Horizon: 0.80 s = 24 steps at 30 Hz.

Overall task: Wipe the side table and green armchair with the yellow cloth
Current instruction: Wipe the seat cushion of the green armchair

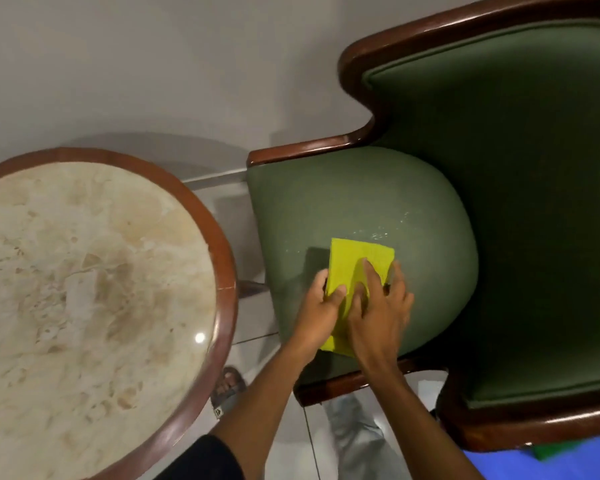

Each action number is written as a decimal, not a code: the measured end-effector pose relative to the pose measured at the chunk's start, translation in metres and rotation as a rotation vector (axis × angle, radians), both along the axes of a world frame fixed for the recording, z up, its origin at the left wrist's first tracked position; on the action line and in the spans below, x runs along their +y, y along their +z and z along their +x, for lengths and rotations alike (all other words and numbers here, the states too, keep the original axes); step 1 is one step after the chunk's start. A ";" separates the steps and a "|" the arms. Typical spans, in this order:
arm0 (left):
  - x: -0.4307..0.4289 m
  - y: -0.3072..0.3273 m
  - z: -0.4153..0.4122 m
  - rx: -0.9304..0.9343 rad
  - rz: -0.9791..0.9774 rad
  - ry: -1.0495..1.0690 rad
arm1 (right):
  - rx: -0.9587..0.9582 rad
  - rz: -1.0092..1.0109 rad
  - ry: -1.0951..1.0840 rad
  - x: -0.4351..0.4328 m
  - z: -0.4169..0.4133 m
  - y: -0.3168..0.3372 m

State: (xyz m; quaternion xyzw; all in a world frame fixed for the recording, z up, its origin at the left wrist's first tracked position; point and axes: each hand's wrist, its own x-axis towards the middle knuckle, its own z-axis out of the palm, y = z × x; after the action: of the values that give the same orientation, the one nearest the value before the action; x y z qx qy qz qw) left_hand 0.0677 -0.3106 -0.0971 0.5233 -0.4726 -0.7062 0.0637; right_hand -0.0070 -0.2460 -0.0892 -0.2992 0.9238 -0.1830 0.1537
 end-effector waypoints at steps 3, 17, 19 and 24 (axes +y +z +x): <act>-0.015 -0.027 -0.007 -0.316 -0.431 -0.328 | -0.034 0.269 -0.060 0.002 -0.017 -0.030; -0.276 -0.103 0.005 -0.504 -1.333 -1.220 | 0.145 0.190 -0.431 -0.035 -0.086 -0.104; -0.282 -0.114 0.009 -0.463 -1.308 -1.222 | 0.130 0.167 -0.441 -0.044 -0.134 -0.103; -0.282 -0.123 0.012 -0.451 -1.367 -1.205 | 0.098 0.166 -0.121 -0.090 -0.170 -0.096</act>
State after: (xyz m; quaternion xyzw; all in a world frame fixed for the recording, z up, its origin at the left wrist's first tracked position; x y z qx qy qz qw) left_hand 0.0793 -0.5923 -0.2203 0.1639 -0.9775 -0.0712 -0.1122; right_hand -0.1768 -0.3361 -0.1856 -0.2376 0.9586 -0.0998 0.1213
